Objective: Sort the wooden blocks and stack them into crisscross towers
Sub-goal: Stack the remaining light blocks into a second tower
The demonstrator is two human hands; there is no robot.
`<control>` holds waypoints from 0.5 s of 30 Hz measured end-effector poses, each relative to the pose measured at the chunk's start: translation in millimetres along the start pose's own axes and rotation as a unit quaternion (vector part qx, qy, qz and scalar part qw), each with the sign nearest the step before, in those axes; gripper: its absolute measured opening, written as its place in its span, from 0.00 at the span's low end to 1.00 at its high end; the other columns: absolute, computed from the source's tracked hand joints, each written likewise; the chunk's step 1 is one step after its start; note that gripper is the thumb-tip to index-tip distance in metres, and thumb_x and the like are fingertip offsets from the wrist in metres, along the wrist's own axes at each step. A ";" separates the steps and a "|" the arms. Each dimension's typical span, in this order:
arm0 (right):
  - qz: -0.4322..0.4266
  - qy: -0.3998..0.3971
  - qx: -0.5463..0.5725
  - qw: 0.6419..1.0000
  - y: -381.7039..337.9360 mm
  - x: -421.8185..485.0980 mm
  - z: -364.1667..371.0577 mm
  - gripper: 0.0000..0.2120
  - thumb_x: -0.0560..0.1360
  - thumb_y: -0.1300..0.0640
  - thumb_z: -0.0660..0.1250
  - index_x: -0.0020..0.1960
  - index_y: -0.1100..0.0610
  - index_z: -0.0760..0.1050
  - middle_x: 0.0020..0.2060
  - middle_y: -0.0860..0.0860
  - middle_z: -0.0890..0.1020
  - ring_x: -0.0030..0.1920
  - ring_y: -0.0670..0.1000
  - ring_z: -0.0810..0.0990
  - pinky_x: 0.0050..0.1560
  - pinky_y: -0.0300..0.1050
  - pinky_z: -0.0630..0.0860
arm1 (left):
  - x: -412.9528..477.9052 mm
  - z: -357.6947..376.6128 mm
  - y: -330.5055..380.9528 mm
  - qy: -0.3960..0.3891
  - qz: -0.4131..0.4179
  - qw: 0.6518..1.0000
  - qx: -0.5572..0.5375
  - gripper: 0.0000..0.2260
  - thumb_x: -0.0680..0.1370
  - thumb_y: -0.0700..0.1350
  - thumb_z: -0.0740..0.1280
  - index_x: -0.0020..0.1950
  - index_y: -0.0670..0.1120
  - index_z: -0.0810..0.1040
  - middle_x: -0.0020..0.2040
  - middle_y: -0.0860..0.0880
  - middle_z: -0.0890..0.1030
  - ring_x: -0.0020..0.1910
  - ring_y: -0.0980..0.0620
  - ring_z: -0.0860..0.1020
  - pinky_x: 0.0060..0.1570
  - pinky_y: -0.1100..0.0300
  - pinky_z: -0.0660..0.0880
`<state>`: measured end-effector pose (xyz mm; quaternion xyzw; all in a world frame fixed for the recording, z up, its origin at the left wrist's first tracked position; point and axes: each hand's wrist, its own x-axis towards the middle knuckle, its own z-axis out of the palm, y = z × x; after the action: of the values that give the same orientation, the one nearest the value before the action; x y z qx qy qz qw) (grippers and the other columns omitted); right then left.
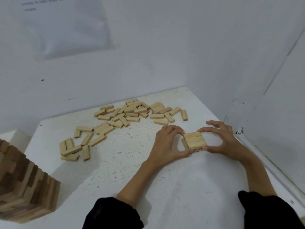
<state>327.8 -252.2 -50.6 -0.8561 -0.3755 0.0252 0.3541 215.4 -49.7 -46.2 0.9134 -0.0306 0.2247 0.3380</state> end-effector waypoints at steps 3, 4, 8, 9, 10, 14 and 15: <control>0.000 -0.011 -0.007 1.000 5.1 1.3 1.9 0.28 0.56 0.30 0.66 0.56 0.22 0.65 0.63 0.43 0.68 0.66 0.51 0.63 0.58 0.20 0.45 | 0.9 2.8 -2.0 0.007 0.005 1.000 0.005 0.26 0.63 0.64 0.69 0.53 0.48 0.79 0.55 0.54 0.77 0.55 0.57 0.71 0.55 0.61 0.65; -0.002 -0.014 -0.011 1.000 5.7 1.7 2.6 0.28 0.57 0.30 0.66 0.56 0.22 0.65 0.63 0.43 0.68 0.66 0.51 0.63 0.58 0.20 0.45 | 0.8 3.1 -3.1 0.006 0.003 1.000 0.003 0.26 0.63 0.64 0.69 0.53 0.48 0.79 0.55 0.54 0.77 0.56 0.57 0.71 0.55 0.61 0.65; -0.004 -0.017 -0.012 1.000 6.6 1.4 4.5 0.29 0.56 0.30 0.66 0.56 0.21 0.63 0.62 0.42 0.68 0.66 0.51 0.64 0.58 0.20 0.45 | 0.1 4.2 -6.8 -0.012 -0.007 1.000 0.009 0.27 0.63 0.65 0.68 0.54 0.49 0.78 0.56 0.55 0.76 0.57 0.58 0.69 0.56 0.59 0.64; -0.004 -0.018 -0.013 1.000 6.7 1.1 4.9 0.29 0.57 0.30 0.65 0.57 0.21 0.63 0.62 0.42 0.68 0.66 0.51 0.64 0.58 0.21 0.45 | -0.2 4.0 -6.9 -0.017 -0.011 1.000 0.014 0.27 0.63 0.66 0.67 0.54 0.49 0.78 0.56 0.55 0.76 0.57 0.58 0.69 0.56 0.59 0.64; -0.005 -0.020 -0.015 1.000 6.3 0.7 5.4 0.29 0.57 0.30 0.65 0.57 0.21 0.63 0.61 0.41 0.68 0.66 0.51 0.64 0.58 0.21 0.45 | -0.7 3.6 -6.6 -0.023 -0.018 0.999 0.020 0.28 0.63 0.67 0.67 0.54 0.49 0.77 0.56 0.56 0.76 0.57 0.58 0.69 0.56 0.59 0.64; 0.004 -0.034 -0.006 0.999 2.8 0.5 4.6 0.29 0.56 0.29 0.65 0.56 0.20 0.62 0.60 0.35 0.66 0.66 0.49 0.63 0.59 0.25 0.48 | -2.1 1.8 -2.8 -0.059 -0.033 0.996 0.054 0.33 0.62 0.70 0.62 0.59 0.50 0.75 0.58 0.57 0.74 0.59 0.58 0.67 0.58 0.61 0.59; 0.009 -0.041 -0.001 0.999 1.2 0.3 3.5 0.29 0.56 0.29 0.65 0.56 0.20 0.63 0.60 0.34 0.65 0.66 0.48 0.63 0.59 0.28 0.50 | -2.5 1.1 -2.0 -0.071 -0.035 0.995 0.061 0.35 0.62 0.71 0.61 0.60 0.50 0.74 0.59 0.56 0.73 0.60 0.58 0.66 0.59 0.61 0.58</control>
<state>327.7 -250.5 -53.9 -0.8582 -0.3817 0.0635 0.3374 214.0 -49.0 -49.2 0.9465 -0.0088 0.1492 0.2860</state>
